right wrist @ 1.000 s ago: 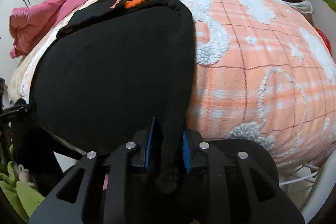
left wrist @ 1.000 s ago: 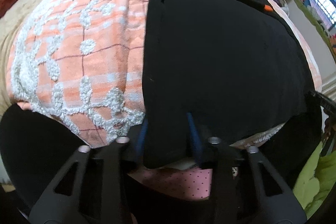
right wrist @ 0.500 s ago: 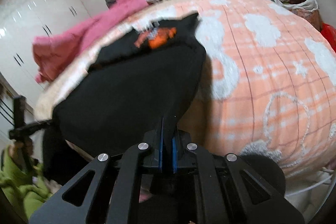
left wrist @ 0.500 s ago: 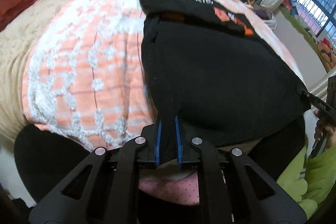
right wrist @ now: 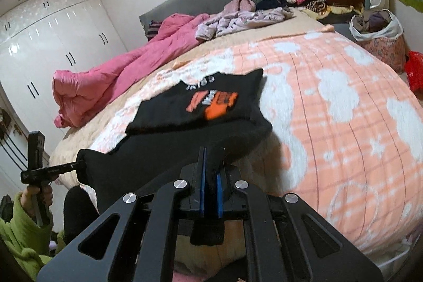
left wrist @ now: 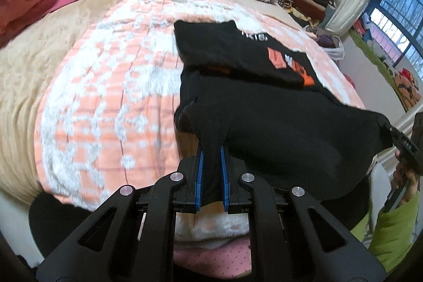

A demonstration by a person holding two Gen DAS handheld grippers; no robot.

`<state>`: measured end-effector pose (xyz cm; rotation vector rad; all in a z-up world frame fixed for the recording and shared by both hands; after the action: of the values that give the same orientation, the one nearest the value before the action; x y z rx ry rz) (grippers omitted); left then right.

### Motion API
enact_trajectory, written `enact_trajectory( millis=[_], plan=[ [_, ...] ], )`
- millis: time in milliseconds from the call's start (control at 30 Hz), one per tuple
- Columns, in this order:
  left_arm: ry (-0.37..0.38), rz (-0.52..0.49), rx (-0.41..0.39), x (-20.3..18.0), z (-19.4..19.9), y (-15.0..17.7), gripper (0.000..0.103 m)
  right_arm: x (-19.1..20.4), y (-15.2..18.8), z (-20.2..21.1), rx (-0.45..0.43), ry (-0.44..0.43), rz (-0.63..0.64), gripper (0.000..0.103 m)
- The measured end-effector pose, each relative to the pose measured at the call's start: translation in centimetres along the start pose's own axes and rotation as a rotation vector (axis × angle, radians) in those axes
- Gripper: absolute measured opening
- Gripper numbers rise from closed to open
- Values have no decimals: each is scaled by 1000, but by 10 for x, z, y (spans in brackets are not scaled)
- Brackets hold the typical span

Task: Fold small clothes
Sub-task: 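Lift the hem with both grippers, fold it toward the collar, and release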

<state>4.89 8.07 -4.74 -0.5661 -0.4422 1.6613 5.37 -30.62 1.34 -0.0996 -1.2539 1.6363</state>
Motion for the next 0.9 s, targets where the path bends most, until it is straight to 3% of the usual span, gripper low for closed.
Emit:
enact_trajectory(
  millis=[333,900],
  plan=[
    [-12,54,-91,0,1,-59,5,-14,-54,-16,-70,24,-22,5],
    [-15,165,-117,10,-43,-132,4,-49,-114,-79,-80,79,-71,5]
  ],
)
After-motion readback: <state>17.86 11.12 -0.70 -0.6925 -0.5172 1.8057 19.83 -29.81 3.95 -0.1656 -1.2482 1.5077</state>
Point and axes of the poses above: each gripper's, at about its wrist camera, not at the fingertips, and z roughly against the way its jaws point, x to its left, y to its underside, the point moved 9 cm from there along -z, roughly the way its jaws point, and after that the axes turned 12 degrees about -y, right-handed, at the moved point
